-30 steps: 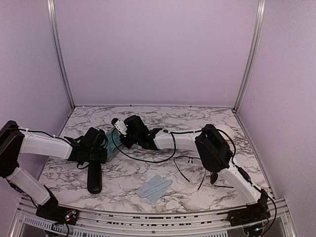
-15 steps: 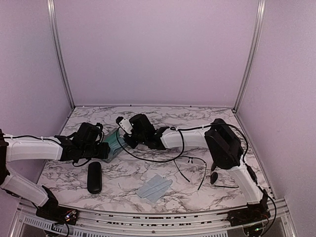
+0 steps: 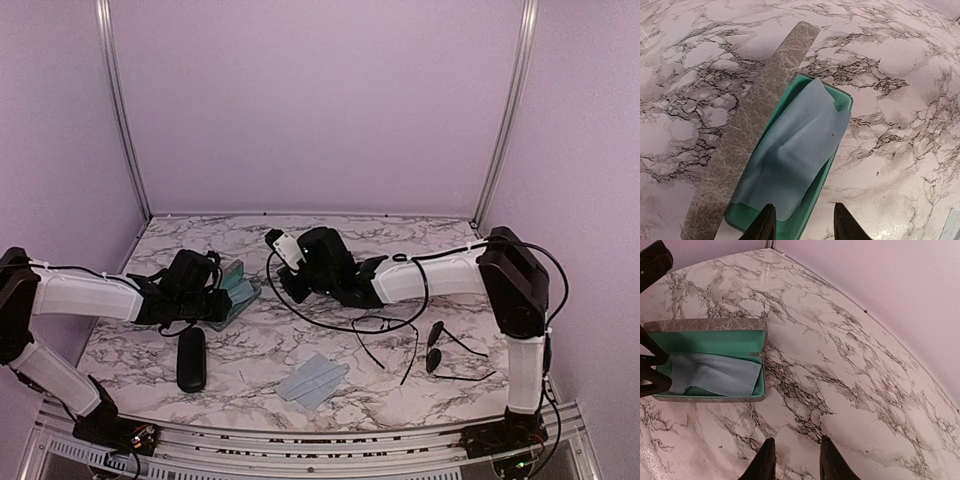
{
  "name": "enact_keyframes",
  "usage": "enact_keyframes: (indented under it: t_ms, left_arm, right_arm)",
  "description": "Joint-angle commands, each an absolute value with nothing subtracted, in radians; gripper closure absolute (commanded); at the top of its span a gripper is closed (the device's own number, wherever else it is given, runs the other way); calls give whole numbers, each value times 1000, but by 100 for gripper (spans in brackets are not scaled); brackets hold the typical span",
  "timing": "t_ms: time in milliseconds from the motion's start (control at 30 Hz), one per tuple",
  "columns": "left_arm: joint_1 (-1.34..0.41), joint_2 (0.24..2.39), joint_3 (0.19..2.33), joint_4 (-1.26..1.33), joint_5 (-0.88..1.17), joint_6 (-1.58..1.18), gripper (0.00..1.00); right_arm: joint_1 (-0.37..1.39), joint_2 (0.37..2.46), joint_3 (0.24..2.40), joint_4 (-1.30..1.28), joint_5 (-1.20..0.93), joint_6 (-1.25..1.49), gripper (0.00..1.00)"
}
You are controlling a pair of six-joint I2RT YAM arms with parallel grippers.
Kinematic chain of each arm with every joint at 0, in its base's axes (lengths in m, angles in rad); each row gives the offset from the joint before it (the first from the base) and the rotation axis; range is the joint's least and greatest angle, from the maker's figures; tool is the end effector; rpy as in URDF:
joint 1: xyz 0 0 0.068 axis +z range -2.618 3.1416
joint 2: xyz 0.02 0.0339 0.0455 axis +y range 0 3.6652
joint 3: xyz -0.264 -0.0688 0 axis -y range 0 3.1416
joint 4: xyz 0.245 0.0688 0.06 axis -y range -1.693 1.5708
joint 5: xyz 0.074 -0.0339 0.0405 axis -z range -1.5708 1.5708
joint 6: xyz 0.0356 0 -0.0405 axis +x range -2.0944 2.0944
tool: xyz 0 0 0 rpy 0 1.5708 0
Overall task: Organize the sunglasses
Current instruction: Adjust the folded cleaning cloth with the sunglasses case.
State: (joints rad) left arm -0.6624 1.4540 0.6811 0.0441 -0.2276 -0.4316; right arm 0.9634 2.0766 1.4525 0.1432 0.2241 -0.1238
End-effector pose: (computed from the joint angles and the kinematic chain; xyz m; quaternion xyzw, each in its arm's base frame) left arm 0.2317 -0.1705 0.1752 0.0583 0.9061 -0.1227 0.4007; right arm 0.2794 0.3881 0.1997 -0.3899 0.7573 0.1226 0.5094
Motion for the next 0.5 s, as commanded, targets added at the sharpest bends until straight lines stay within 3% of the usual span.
enact_keyframes:
  t_ms: [0,267,300,333,367,467]
  left_arm:
    - [-688,1480,726,97,-180,-436,58]
    - [-764,1478,867,22,-151,-372,45]
    - [-764,1468,878,14,-153,-365,38]
    - [-764,1460,884,11,-156,-354,15]
    - [-764,1451,890,10,-157,-341,3]
    - [-764,1430,912,-7,-165,-294,1]
  right_arm:
    - [962,1922,1333,166,285,-77,70]
    - [960,1671,1132,85,369,-24,70]
    - [960,1645,1113,73,381,-16,70]
    - [960,1622,1093,60,393,-8,70]
    - [961,1598,1076,44,403,-2,70]
    - [961,1529,1035,-15,433,33,69]
